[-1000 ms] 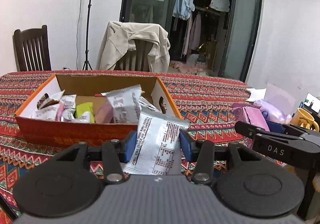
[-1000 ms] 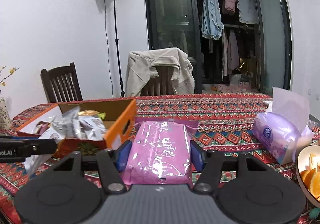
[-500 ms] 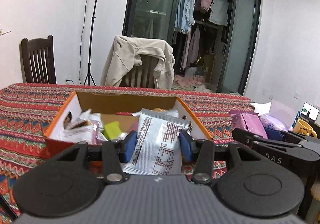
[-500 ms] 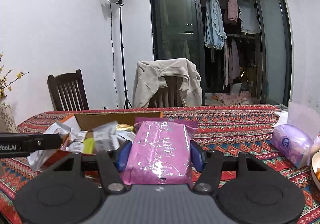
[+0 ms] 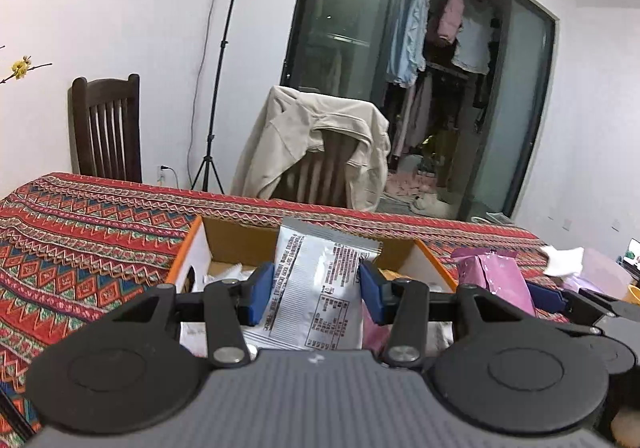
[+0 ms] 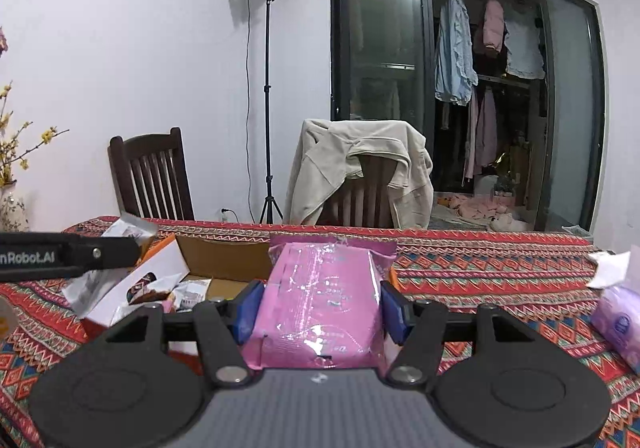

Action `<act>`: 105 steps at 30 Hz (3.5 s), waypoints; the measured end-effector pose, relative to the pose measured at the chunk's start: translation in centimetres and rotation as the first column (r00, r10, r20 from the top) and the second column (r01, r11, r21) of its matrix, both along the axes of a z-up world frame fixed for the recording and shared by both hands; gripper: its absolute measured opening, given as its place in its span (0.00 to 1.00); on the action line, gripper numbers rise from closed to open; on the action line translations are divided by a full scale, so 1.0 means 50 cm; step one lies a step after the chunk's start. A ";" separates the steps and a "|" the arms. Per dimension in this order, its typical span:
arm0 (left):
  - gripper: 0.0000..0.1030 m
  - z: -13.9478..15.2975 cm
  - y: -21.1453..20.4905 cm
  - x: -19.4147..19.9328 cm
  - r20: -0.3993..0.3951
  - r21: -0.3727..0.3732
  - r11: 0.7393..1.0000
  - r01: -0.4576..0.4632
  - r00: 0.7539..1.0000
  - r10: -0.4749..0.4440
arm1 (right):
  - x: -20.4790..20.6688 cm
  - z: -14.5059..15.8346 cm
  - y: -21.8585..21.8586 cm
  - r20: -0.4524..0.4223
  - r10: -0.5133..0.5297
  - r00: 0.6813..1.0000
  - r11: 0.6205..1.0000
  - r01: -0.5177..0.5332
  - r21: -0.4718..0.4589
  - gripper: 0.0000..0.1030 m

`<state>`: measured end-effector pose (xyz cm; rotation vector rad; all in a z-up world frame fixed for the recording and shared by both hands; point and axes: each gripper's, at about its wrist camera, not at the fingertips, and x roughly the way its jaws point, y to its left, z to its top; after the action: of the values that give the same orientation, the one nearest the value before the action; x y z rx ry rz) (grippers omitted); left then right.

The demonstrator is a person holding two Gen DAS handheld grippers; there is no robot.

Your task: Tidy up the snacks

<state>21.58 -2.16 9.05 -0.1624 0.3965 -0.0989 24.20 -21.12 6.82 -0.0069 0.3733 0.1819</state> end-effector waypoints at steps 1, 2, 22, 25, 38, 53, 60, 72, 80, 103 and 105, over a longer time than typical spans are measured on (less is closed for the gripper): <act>0.46 0.002 0.003 0.013 -0.001 0.000 1.000 -0.009 1.000 0.009 | 0.013 0.001 0.007 -0.003 -0.001 1.000 1.000 0.001 -0.003 0.59; 0.46 0.004 0.007 0.025 0.000 0.000 1.000 -0.017 1.000 0.017 | 0.028 0.003 0.014 -0.004 -0.003 1.000 1.000 0.003 -0.006 0.59; 0.46 -0.069 0.066 0.183 -0.064 -0.011 0.994 -0.113 0.992 0.112 | 0.180 -0.056 0.069 -0.017 -0.029 0.999 0.999 0.029 -0.026 0.59; 0.47 -0.072 0.058 0.177 -0.060 0.005 0.993 -0.121 0.991 0.121 | 0.178 -0.059 0.063 -0.022 -0.022 1.000 1.000 0.021 -0.014 0.59; 1.00 -0.059 0.046 0.137 0.051 0.019 0.986 -0.168 0.985 0.167 | 0.176 -0.061 0.013 -0.034 -0.076 0.997 0.995 0.078 0.067 1.00; 1.00 0.040 0.069 0.037 0.087 -0.001 0.989 -0.145 0.986 0.144 | 0.071 0.020 0.008 0.037 -0.040 0.999 0.998 0.038 0.046 1.00; 1.00 0.033 0.087 -0.086 0.102 0.029 0.992 -0.126 0.987 0.123 | -0.055 0.041 -0.020 0.037 -0.008 0.999 0.999 0.006 0.054 1.00; 1.00 -0.067 0.115 -0.245 0.028 0.102 0.990 -0.097 0.995 0.095 | -0.226 -0.026 -0.052 -0.041 0.049 0.998 0.998 -0.048 0.041 1.00; 1.00 -0.121 0.118 -0.293 -0.007 0.101 0.993 -0.069 0.998 0.070 | -0.272 -0.091 -0.059 -0.135 0.062 0.989 0.998 -0.058 0.036 1.00; 1.00 -0.138 0.095 -0.331 -0.034 0.106 0.993 -0.049 0.998 0.053 | -0.299 -0.110 -0.071 -0.153 0.077 0.985 0.994 -0.065 0.085 1.00; 1.00 -0.138 0.094 -0.331 -0.033 0.105 0.993 -0.045 0.998 0.048 | -0.300 -0.109 -0.072 -0.152 0.077 0.985 0.994 -0.065 0.084 1.00</act>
<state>5.02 2.52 2.16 -0.0706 0.4324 -0.0292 9.20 -24.71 1.39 0.0719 0.5213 0.2682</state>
